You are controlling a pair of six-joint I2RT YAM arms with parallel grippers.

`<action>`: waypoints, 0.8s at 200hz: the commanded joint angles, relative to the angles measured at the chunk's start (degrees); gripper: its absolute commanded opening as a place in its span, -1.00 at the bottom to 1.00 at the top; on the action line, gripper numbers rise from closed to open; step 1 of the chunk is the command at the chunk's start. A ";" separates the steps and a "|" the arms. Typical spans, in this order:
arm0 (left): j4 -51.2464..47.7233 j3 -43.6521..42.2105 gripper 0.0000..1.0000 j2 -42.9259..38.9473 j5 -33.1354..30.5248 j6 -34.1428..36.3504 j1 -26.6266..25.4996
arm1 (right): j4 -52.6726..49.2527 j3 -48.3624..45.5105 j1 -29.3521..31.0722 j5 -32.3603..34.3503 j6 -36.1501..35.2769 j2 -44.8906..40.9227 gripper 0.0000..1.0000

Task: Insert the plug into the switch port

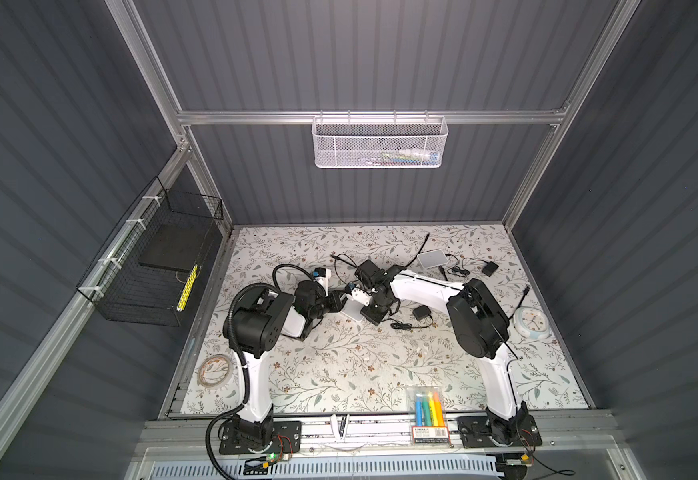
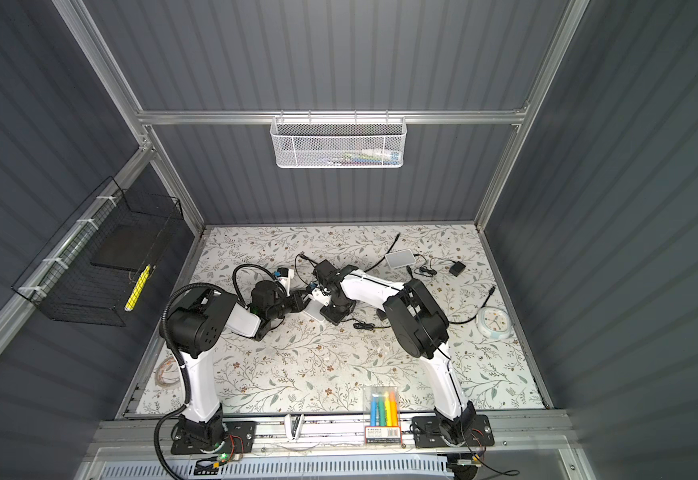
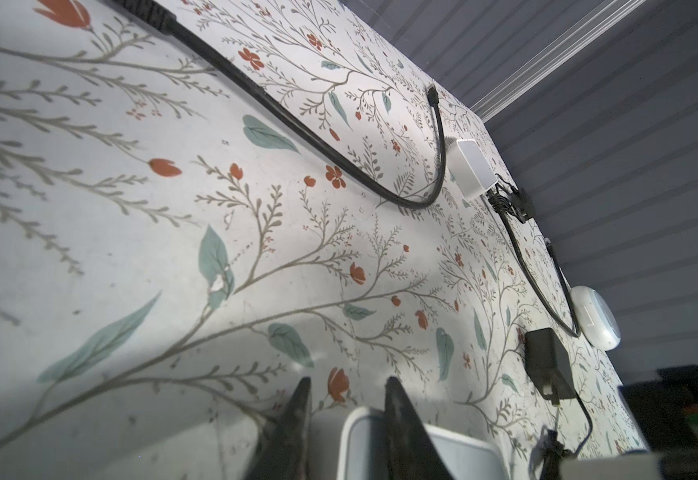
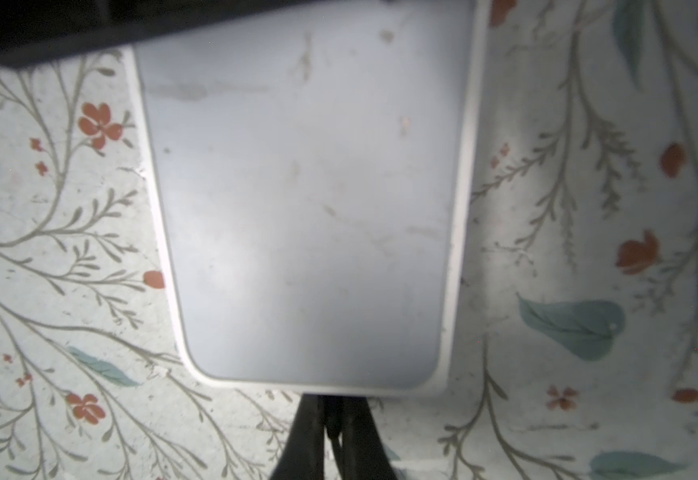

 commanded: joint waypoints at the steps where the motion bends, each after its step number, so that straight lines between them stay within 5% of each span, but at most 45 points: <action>1: -11.25 -3.92 -0.41 3.97 27.50 -5.15 -9.28 | 30.96 5.22 0.99 -3.00 1.96 4.00 -1.00; 77: -11.75 -3.77 -0.41 3.84 27.96 -5.05 -10.01 | 30.88 8.92 0.96 -2.90 2.53 5.26 -1.00; 118: -12.75 -4.43 -0.40 3.86 24.88 -5.85 -6.02 | 31.76 3.23 0.94 -1.32 2.39 1.66 -1.00; 160: -29.19 -2.13 -0.39 0.60 15.63 1.16 -2.13 | 32.36 -4.46 0.87 0.26 2.53 -3.28 -0.72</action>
